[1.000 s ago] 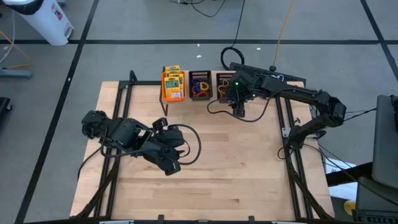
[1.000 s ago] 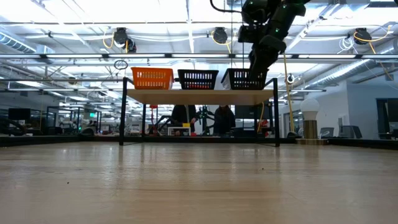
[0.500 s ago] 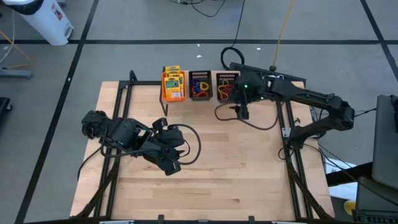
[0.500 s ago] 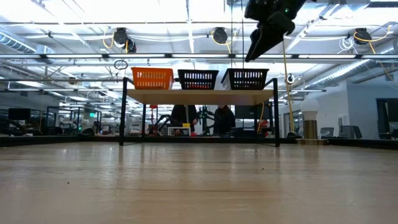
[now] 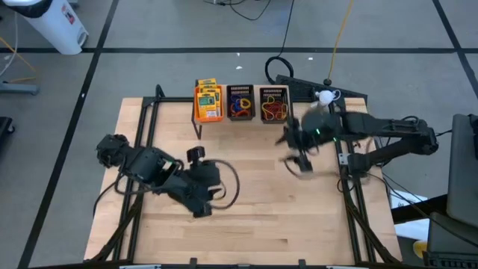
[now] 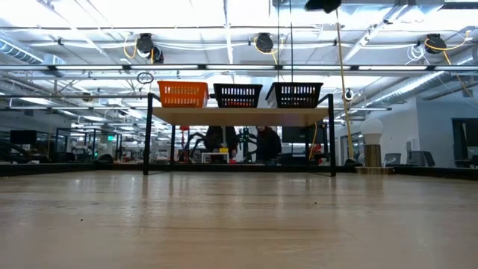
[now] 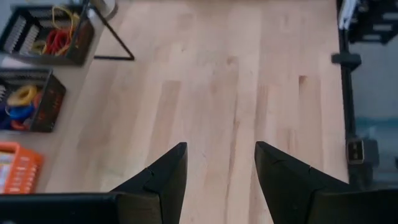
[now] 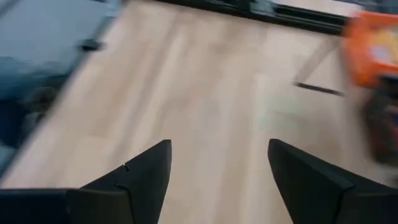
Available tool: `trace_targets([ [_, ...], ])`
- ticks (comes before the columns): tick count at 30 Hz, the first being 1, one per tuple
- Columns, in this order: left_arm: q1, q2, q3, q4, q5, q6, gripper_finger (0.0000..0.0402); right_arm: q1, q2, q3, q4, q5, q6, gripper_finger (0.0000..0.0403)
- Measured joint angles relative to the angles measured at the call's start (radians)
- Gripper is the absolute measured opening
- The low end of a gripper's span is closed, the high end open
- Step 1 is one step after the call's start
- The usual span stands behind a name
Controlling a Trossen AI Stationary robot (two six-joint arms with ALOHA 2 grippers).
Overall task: Pick & Place Office Desk Supplies
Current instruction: Return to Home Position
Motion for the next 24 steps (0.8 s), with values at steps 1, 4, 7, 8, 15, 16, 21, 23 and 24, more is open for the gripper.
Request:
trace_targets([
  [1,-0.015,0.000,0.000,-0.007,-0.011,0.011,0.0184,0.047,-0.009,0.000,-0.005,0.006,0.020,0.0256],
  [4,-0.077,0.000,0.000,-0.047,-0.099,0.013,0.0184,0.178,-0.047,0.000,-0.029,0.085,0.097,0.0258],
  [7,-0.164,0.000,-0.001,-0.069,-0.223,-0.018,0.0184,0.294,-0.099,-0.015,-0.038,0.189,0.197,0.0260],
  [8,-0.193,-0.001,-0.007,-0.066,-0.256,-0.018,0.0184,0.330,-0.120,-0.028,-0.042,0.219,0.236,0.0260],
  [15,-0.349,-0.080,-0.210,-0.066,-0.461,-0.140,0.0184,0.544,-0.320,-0.279,0.116,0.372,0.468,0.0260],
  [16,-0.365,-0.112,-0.272,-0.066,-0.480,-0.186,0.0184,0.568,-0.353,-0.335,0.167,0.396,0.483,0.0260],
  [21,-0.413,-0.311,-0.686,0.070,-0.536,-0.354,0.0184,0.632,-0.472,-0.573,0.412,0.423,0.514,0.0258],
  [23,-0.403,-0.409,-0.864,0.236,-0.537,-0.319,0.0184,0.640,-0.501,-0.635,0.478,0.427,0.514,0.0258],
  [24,-0.394,-0.459,-0.955,0.340,-0.528,-0.280,0.0184,0.642,-0.512,-0.657,0.501,0.441,0.514,0.0258],
])
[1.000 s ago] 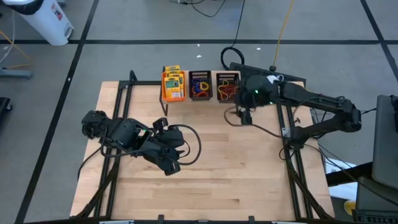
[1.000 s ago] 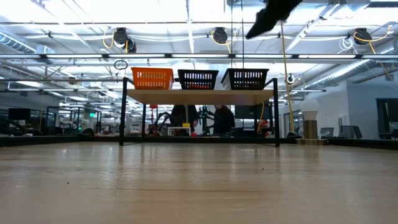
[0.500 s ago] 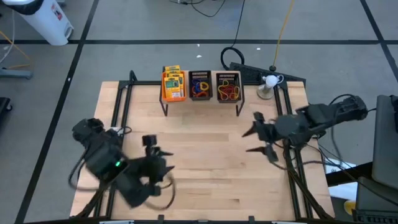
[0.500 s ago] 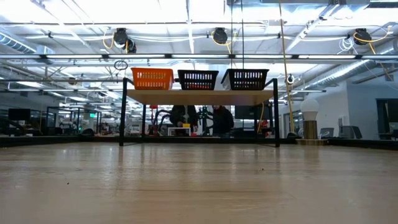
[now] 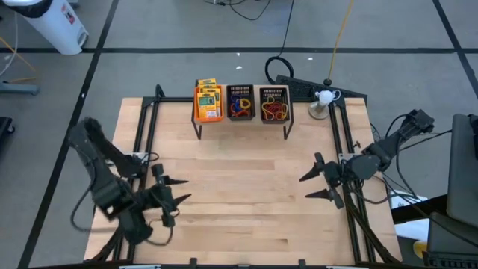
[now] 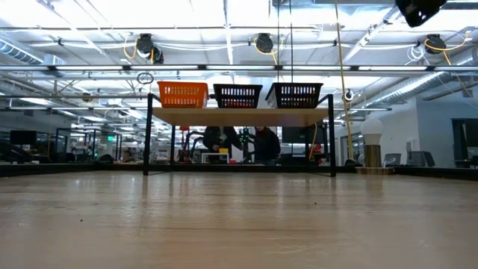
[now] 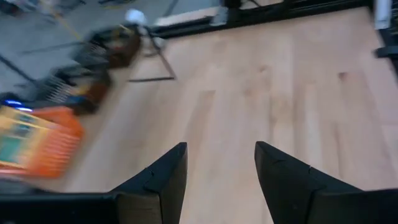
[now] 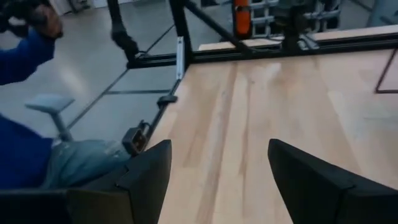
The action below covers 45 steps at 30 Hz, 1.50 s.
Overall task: Pick & Place Office Desk Supplies
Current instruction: Return to Home Position
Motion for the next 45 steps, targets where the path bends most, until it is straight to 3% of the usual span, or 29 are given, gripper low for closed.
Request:
trace_targets([
  [3,0.046,-0.146,-0.272,0.349,0.078,0.146,0.0184,0.000,-0.015,-0.048,0.028,0.040,-0.009,0.0258],
  [7,0.158,-0.313,-0.598,0.817,0.258,0.344,0.0184,0.000,-0.015,-0.085,0.043,0.060,-0.011,0.0258],
  [11,0.278,-0.424,-0.814,1.059,0.383,0.435,0.0184,0.000,-0.015,-0.115,0.110,0.058,-0.065,0.0258],
  [20,0.501,-0.530,-0.995,1.125,0.650,0.506,0.0184,-0.015,-0.015,-0.172,0.250,0.061,-0.208,0.0258],
  [27,0.635,-0.562,-1.129,1.262,0.823,0.531,0.0184,-0.097,-0.055,-0.340,0.406,0.055,-0.203,0.0258],
  [37,0.748,-0.620,-1.317,1.479,0.929,0.523,0.0184,-0.177,-0.183,-0.648,0.862,-0.088,-0.140,0.0258],
  [45,0.809,-0.650,-1.374,1.519,0.990,0.520,0.0184,-0.237,-0.189,-0.657,0.824,-0.132,-0.121,0.0258],
])
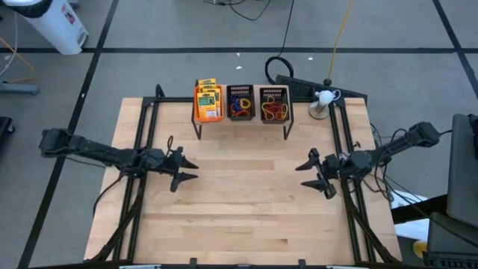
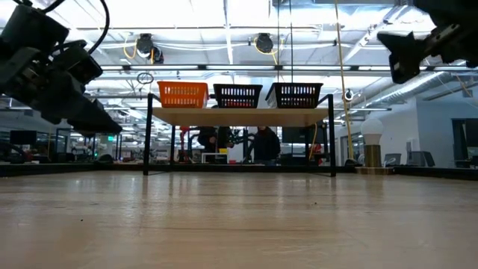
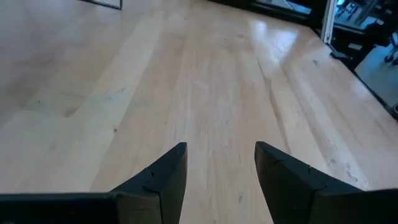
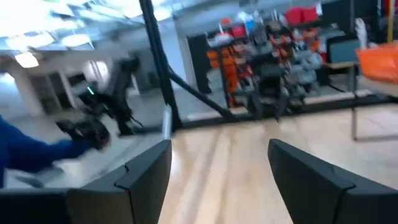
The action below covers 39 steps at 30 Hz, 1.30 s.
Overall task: Pick & Place Office Desk Supplies
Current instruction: Return to Home Position
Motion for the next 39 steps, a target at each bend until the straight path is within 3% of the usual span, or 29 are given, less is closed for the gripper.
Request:
trace_targets([
  [7,0.084,0.000,0.000,0.000,0.085,0.051,0.0184,-0.083,0.001,-0.002,-0.062,-0.039,-0.010,0.0258],
  [21,0.369,0.000,0.001,0.006,0.334,0.097,0.0184,-0.329,0.001,-0.003,-0.040,-0.285,0.023,0.0258],
  [24,0.388,0.001,0.001,0.003,0.320,0.105,0.0184,-0.354,0.001,-0.003,-0.050,-0.282,0.030,0.0258],
  [31,0.394,0.002,0.001,-0.033,0.245,-0.093,0.0184,-0.373,0.004,-0.004,-0.111,-0.286,0.016,0.0258],
  [39,0.394,0.003,0.001,-0.022,0.242,-0.134,0.0184,-0.373,0.004,-0.004,-0.072,-0.256,0.163,0.0259],
])
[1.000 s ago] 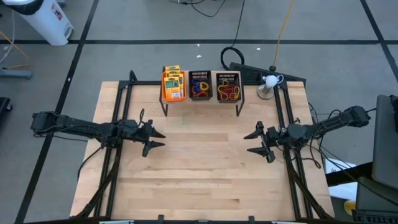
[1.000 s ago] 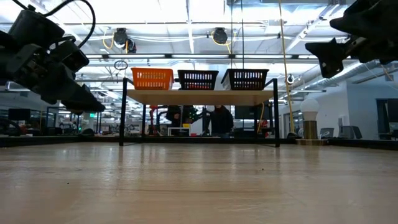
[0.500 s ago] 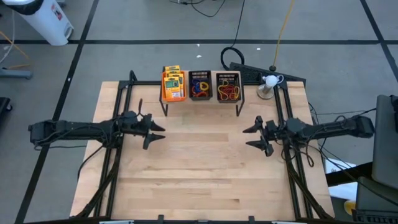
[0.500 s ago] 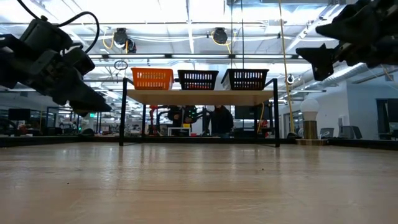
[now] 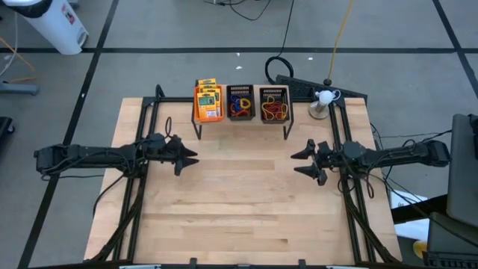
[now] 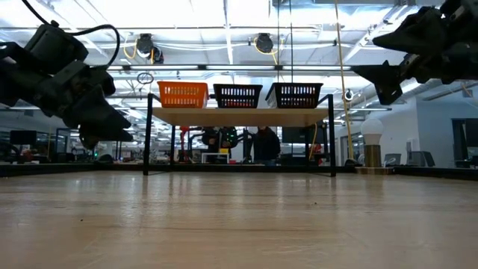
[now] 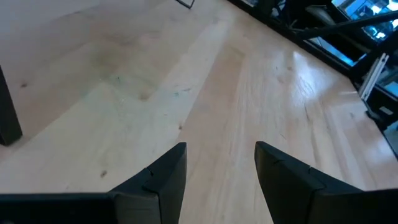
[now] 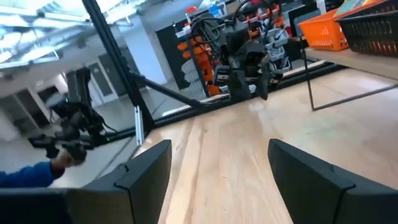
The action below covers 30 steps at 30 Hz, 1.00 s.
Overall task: Pick & Place Office Desk Supplies
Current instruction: Return to Home Position
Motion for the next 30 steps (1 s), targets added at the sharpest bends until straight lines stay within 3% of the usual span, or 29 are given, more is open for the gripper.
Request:
trace_targets([
  [3,-0.002,0.000,0.000,0.000,-0.014,0.029,0.0184,0.000,0.000,-0.001,-0.035,-0.003,-0.047,0.0259],
  [8,0.000,-0.002,0.000,0.023,-0.143,0.081,0.0184,-0.008,0.001,0.000,-0.133,0.064,-0.087,0.0260],
  [14,0.000,-0.074,0.000,0.025,0.003,0.119,0.0184,-0.021,-0.024,0.035,-0.236,0.077,-0.119,0.0260],
  [19,0.000,-0.200,0.001,-0.066,0.006,0.117,0.0184,-0.021,-0.068,0.073,-0.354,0.078,-0.126,0.0262],
  [30,0.000,-0.558,0.086,-0.458,-0.060,0.124,0.0184,-0.022,-0.253,0.086,-0.503,0.108,-0.076,0.0259],
])
